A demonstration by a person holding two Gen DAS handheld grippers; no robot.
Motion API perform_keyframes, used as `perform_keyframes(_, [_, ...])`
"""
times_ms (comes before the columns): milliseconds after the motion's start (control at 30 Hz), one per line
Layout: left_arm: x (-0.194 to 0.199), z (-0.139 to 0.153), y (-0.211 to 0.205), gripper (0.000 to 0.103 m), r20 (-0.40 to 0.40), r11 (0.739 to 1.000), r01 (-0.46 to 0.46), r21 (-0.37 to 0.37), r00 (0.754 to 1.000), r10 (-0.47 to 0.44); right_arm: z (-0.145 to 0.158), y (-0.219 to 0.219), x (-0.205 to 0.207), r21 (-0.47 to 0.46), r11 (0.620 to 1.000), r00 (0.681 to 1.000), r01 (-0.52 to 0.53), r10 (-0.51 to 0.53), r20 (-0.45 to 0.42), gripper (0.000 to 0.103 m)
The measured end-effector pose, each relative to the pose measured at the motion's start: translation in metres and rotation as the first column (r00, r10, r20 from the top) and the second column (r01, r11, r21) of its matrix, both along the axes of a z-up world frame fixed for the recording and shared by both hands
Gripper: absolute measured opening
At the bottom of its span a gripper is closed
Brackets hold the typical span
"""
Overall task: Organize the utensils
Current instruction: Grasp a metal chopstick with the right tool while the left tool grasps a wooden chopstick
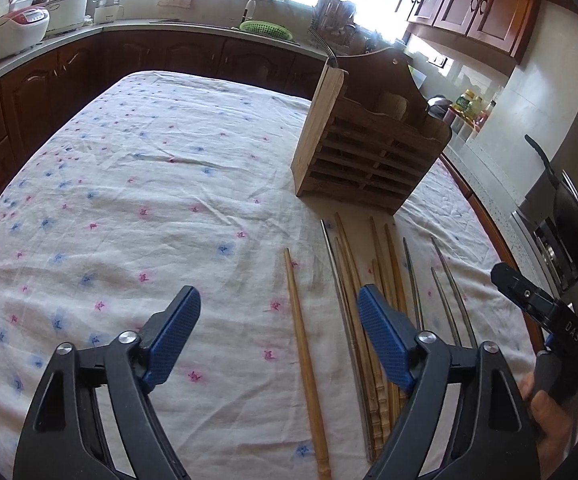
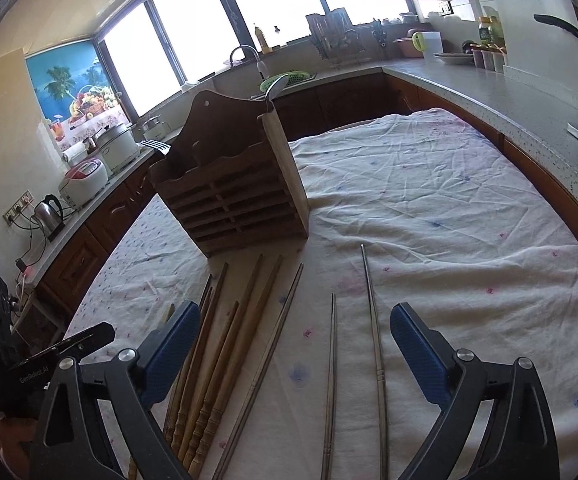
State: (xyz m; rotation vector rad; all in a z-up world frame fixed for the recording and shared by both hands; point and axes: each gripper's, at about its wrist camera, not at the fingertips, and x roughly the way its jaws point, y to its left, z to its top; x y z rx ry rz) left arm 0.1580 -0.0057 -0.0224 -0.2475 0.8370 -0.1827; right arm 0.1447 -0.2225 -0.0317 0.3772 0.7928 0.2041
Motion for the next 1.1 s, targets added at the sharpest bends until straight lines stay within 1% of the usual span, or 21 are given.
perform_keyframes(67, [0.009, -0.002, -0.005, 0.066, -0.020, 1.000, 0.022, 0.009, 1.000, -0.022, -0.003, 0.006, 0.011, -0.008, 1.000, 1.000, -0.022, 0.021, -0.018, 0.081])
perform_keyframes(100, [0.013, -0.004, -0.007, 0.063, -0.028, 0.999, 0.035, 0.011, 0.999, -0.034, -0.006, 0.009, 0.017, -0.010, 1.000, 0.999, -0.030, 0.029, -0.030, 0.074])
perform_keyframes(133, [0.017, -0.005, -0.010, 0.059, -0.036, 0.999, 0.047, 0.015, 0.998, -0.046, -0.009, 0.012, 0.023, -0.013, 0.999, 0.998, -0.037, 0.037, -0.043, 0.070])
perform_keyframes(200, [0.025, -0.008, -0.015, 0.055, -0.053, 0.997, 0.071, 0.030, 0.996, -0.069, -0.017, 0.018, 0.035, -0.020, 0.998, 0.995, -0.054, 0.052, -0.080, 0.055])
perform_keyframes(233, [0.028, -0.010, -0.018, 0.055, -0.063, 0.996, 0.082, 0.042, 0.995, -0.080, -0.021, 0.020, 0.041, -0.021, 0.998, 0.993, -0.063, 0.061, -0.097, 0.049])
perform_keyframes(300, [0.035, -0.015, -0.023, 0.049, -0.091, 0.993, 0.102, 0.055, 0.991, -0.097, -0.030, 0.026, 0.051, -0.029, 0.997, 0.989, -0.078, 0.074, -0.125, 0.045])
perform_keyframes(367, [0.042, -0.021, -0.028, 0.038, -0.118, 0.991, 0.121, 0.060, 0.986, -0.113, -0.038, 0.030, 0.060, -0.045, 0.995, 0.986, -0.084, 0.076, -0.150, 0.040])
perform_keyframes(433, [0.049, -0.026, -0.031, 0.032, -0.140, 0.989, 0.130, 0.063, 0.983, -0.121, -0.045, 0.032, 0.068, -0.051, 0.995, 0.983, -0.080, 0.070, -0.172, 0.032])
perform_keyframes(467, [0.051, -0.028, -0.032, 0.029, -0.146, 0.989, 0.133, 0.062, 0.982, -0.123, -0.047, 0.033, 0.072, -0.058, 0.995, 0.981, -0.078, 0.067, -0.180, 0.031])
perform_keyframes(533, [0.056, -0.032, -0.034, 0.029, -0.157, 0.990, 0.131, 0.059, 0.980, -0.120, -0.051, 0.034, 0.080, -0.073, 0.994, 0.978, -0.077, 0.061, -0.200, 0.031])
perform_keyframes(567, [0.056, -0.032, -0.034, 0.029, -0.145, 0.990, 0.126, 0.061, 0.983, -0.116, -0.052, 0.037, 0.084, -0.085, 0.993, 0.975, -0.082, 0.062, -0.215, 0.031])
perform_keyframes(633, [0.055, -0.033, -0.036, 0.028, -0.133, 0.990, 0.119, 0.072, 0.985, -0.109, -0.051, 0.044, 0.089, -0.142, 0.985, 0.973, -0.099, 0.066, -0.219, 0.031])
perform_keyframes(700, [0.055, -0.035, -0.039, 0.018, -0.119, 0.989, 0.105, 0.105, 0.989, -0.092, -0.051, 0.052, 0.092, -0.193, 0.975, 0.973, -0.111, 0.067, -0.220, 0.032])
perform_keyframes(733, [0.055, -0.036, -0.041, 0.010, -0.113, 0.987, 0.101, 0.123, 0.990, -0.087, -0.052, 0.056, 0.093, -0.219, 0.969, 0.973, -0.115, 0.066, -0.219, 0.031])
perform_keyframes(767, [0.054, -0.036, -0.040, 0.006, -0.108, 0.987, 0.097, 0.127, 0.991, -0.083, -0.052, 0.060, 0.092, -0.249, 0.961, 0.974, -0.120, 0.065, -0.218, 0.031])
perform_keyframes(800, [0.054, -0.037, -0.037, 0.006, -0.106, 0.989, 0.096, 0.110, 0.991, -0.085, -0.051, 0.064, 0.091, -0.269, 0.955, 0.974, -0.127, 0.069, -0.214, 0.026])
perform_keyframes(833, [0.054, -0.036, -0.035, 0.005, -0.107, 0.990, 0.097, 0.099, 0.991, -0.086, -0.051, 0.066, 0.090, -0.273, 0.953, 0.975, -0.135, 0.078, -0.210, 0.019])
perform_keyframes(867, [0.055, -0.036, -0.033, 0.004, -0.108, 0.991, 0.098, 0.093, 0.990, -0.088, -0.051, 0.068, 0.089, -0.278, 0.950, 0.975, -0.139, 0.082, -0.207, 0.016])
perform_keyframes(900, [0.055, -0.036, -0.032, 0.004, -0.108, 0.991, 0.099, 0.088, 0.990, -0.089, -0.051, 0.069, 0.088, -0.282, 0.949, 0.976, -0.140, 0.083, -0.203, 0.008])
perform_keyframes(1000, [0.055, -0.034, -0.028, 0.004, -0.116, 0.993, 0.102, 0.063, 0.989, -0.094, -0.050, 0.067, 0.086, -0.262, 0.956, 0.976, -0.134, 0.081, -0.202, 0.006])
perform_keyframes(1100, [0.054, -0.033, -0.019, 0.004, -0.132, 0.995, 0.104, 0.003, 0.986, -0.102, -0.047, 0.058, 0.082, -0.165, 0.979, 0.975, -0.116, 0.081, -0.205, 0.004])
